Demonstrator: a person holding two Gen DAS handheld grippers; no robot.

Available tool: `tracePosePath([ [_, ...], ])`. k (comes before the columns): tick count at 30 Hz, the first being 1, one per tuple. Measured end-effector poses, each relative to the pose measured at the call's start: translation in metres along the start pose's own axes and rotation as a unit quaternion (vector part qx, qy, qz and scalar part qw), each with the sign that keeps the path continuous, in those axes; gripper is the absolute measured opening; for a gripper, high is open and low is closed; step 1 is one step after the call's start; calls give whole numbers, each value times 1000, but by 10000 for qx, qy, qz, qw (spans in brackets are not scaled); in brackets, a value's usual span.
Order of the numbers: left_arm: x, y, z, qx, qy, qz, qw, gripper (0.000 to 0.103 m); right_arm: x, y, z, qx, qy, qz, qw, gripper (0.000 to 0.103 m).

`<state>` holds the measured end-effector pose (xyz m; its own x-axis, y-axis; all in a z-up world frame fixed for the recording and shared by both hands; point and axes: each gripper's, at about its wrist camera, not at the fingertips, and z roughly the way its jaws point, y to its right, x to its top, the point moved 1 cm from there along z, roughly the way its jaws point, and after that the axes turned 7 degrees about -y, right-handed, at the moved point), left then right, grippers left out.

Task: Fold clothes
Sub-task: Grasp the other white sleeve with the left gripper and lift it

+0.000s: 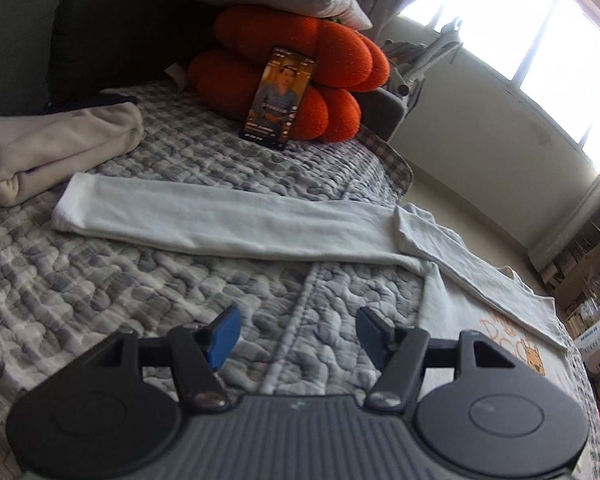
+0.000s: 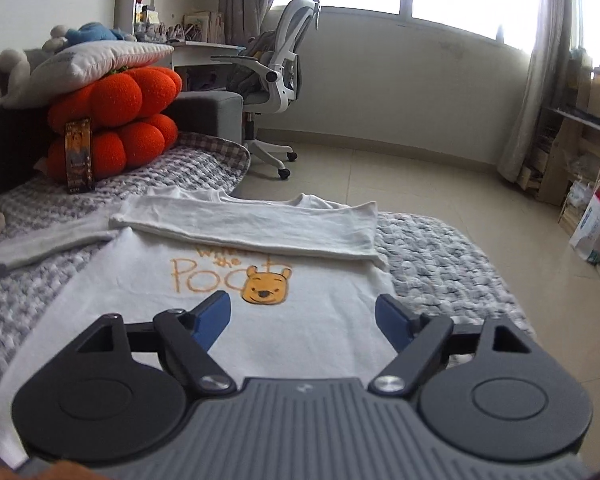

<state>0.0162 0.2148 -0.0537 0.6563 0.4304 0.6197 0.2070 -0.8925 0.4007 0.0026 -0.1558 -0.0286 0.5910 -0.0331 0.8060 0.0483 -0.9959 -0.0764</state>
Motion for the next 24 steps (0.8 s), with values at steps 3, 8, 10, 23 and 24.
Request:
tracePosePath([
  [3,4,-24,3,63,-161,-591,9981,65,10,-9,13,283,-39,356,9990,86],
  [8,16,-54,9,321,-16,-1130,9931,65,-1,-23,40,378,-327,198,9986,86],
  [10,22,-65,12,435,74,-1285,9907,64,-4,-30,45,288,-481,-146,9983,86],
  [23,49,-71,49,1094,1445,-2693,9458,51,1,-23,60,166,-387,-795,9959,91],
  [24,51,-66,51,1360,1467,-2685,9423,38,3,-21,61,168,-385,-686,9968,91],
])
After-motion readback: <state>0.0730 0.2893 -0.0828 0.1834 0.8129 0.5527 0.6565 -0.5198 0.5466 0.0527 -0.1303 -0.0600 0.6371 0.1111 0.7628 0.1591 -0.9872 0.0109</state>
